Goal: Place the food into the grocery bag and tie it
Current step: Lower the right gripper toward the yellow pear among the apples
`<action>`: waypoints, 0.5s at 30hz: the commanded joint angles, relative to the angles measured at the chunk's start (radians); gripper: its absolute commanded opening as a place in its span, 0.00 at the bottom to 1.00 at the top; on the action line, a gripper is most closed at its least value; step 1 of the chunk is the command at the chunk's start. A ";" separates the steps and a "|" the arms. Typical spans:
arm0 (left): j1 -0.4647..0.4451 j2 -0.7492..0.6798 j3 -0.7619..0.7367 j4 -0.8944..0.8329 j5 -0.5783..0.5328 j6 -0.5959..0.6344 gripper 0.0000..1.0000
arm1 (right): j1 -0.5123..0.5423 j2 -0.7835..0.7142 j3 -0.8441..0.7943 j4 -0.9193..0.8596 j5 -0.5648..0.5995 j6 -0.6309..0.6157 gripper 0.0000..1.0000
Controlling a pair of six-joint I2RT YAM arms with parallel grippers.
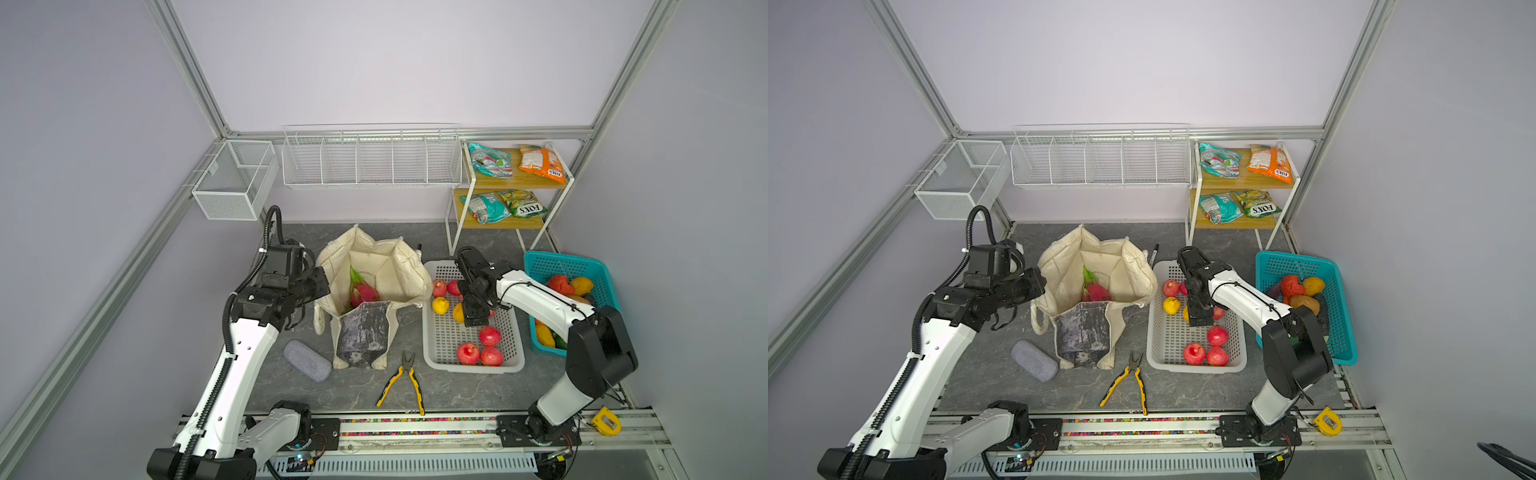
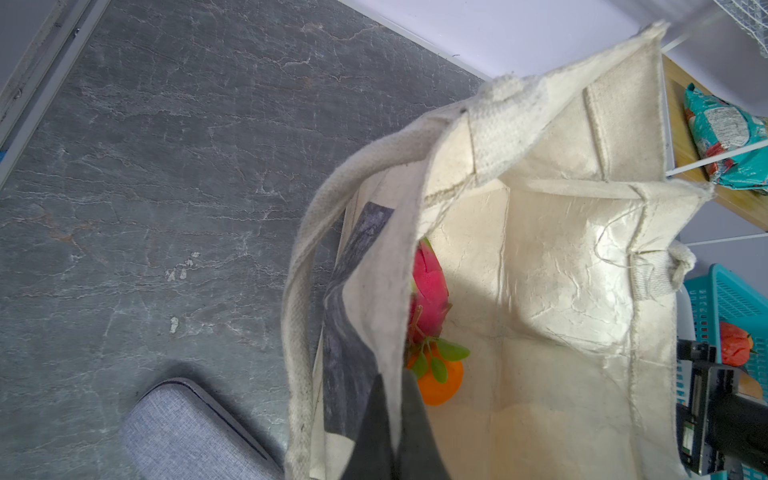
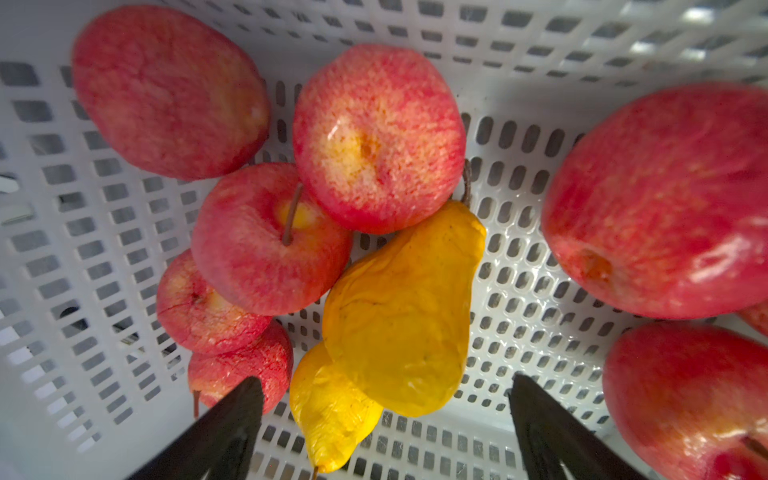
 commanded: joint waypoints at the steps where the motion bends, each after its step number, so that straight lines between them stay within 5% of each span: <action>1: 0.002 0.009 0.011 0.010 -0.012 0.020 0.00 | -0.009 0.031 0.009 -0.028 -0.063 0.194 0.95; 15: 0.002 0.024 0.015 0.019 -0.008 0.023 0.00 | -0.021 0.098 0.002 0.003 -0.111 0.177 0.98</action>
